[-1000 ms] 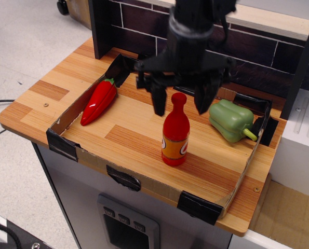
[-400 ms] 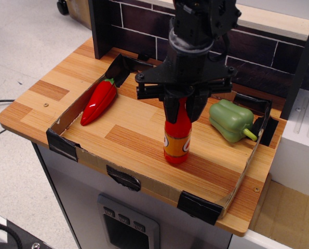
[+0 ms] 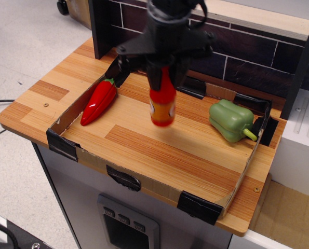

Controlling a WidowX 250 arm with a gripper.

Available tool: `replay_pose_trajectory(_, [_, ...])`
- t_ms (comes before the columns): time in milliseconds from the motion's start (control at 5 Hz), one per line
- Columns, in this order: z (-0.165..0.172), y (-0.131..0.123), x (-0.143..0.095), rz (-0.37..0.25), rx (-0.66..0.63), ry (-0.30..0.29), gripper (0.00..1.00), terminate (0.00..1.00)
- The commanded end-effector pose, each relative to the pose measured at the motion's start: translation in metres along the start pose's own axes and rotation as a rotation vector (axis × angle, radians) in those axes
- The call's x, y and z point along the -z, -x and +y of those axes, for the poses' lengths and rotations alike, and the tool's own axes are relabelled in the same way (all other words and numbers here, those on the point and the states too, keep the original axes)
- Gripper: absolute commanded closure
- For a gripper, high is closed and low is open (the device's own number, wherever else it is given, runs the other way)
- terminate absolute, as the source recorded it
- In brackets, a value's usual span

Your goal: Topple hot sauce bottle

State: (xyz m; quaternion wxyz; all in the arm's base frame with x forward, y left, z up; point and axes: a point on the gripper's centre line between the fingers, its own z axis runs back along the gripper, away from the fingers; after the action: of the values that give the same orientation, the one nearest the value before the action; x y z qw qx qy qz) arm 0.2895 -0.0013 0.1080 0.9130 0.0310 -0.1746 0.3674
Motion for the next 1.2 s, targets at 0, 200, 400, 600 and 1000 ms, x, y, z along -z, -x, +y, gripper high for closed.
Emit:
replay_pose_trajectory(0, [0.003,-0.023,0.005,-0.265,-0.024,0.087,1.0,0.0])
replay_pose_trajectory(200, [0.0,-0.023,0.013,-0.289,-0.029,0.109,1.0,0.0])
replay_pose_trajectory(400, [-0.005,-0.014,0.023,-0.246,-0.046,0.122,1.0,0.0])
replay_pose_trajectory(600, [-0.006,0.002,0.027,-0.199,-0.035,0.118,1.0,0.0])
replay_pose_trajectory(1000, [-0.01,0.038,0.031,0.012,-0.084,-0.007,1.0,0.0])
